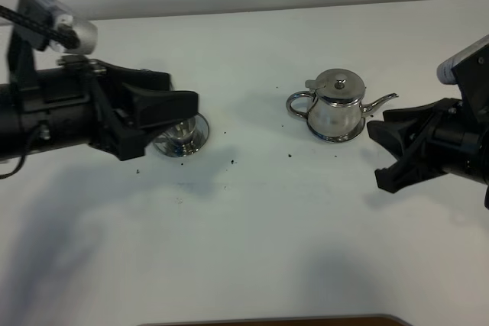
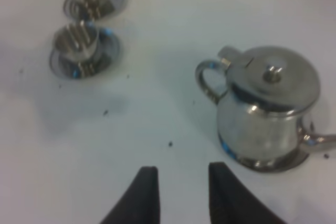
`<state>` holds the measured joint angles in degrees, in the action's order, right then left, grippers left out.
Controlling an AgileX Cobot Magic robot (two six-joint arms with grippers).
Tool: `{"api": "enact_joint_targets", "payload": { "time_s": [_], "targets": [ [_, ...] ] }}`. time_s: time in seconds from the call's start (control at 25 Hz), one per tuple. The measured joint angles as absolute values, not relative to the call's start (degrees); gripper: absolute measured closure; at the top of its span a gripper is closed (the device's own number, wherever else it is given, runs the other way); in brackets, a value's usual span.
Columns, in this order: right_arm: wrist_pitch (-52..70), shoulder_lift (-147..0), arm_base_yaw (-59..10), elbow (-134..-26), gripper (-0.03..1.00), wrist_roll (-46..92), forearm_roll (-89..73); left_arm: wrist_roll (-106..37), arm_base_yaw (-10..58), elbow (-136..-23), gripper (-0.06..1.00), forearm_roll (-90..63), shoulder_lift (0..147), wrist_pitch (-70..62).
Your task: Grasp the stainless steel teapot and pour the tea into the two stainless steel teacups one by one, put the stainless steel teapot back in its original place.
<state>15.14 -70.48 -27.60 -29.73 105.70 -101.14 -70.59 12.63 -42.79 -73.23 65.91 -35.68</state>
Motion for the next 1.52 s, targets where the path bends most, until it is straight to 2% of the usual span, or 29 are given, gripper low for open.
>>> {"api": "enact_joint_targets", "payload": {
  "time_s": [0.32,0.6,0.84,1.16,1.52],
  "targets": [
    [15.0,-69.8,-27.6,-30.2,0.73,104.7,-101.1,-30.0,12.6,-42.8,0.36,-36.1,52.6,-38.0],
    [15.0,-69.8,-27.6,-30.2,0.73,104.4,-101.1,-1.1,12.6,-42.8,0.36,-6.0,43.7,-54.5],
    [15.0,-69.8,-27.6,-30.2,0.73,103.3,-101.1,3.6,12.6,-40.3,0.36,0.0,38.6,-63.6],
    [15.0,-69.8,-27.6,-30.2,0.73,101.8,-101.1,5.7,12.6,-29.9,0.36,2.0,30.9,-64.2],
    [14.4,-69.8,-27.6,-35.1,0.73,97.4,-101.1,6.9,12.6,-27.2,0.36,3.5,20.7,-62.0]
  ]
}}
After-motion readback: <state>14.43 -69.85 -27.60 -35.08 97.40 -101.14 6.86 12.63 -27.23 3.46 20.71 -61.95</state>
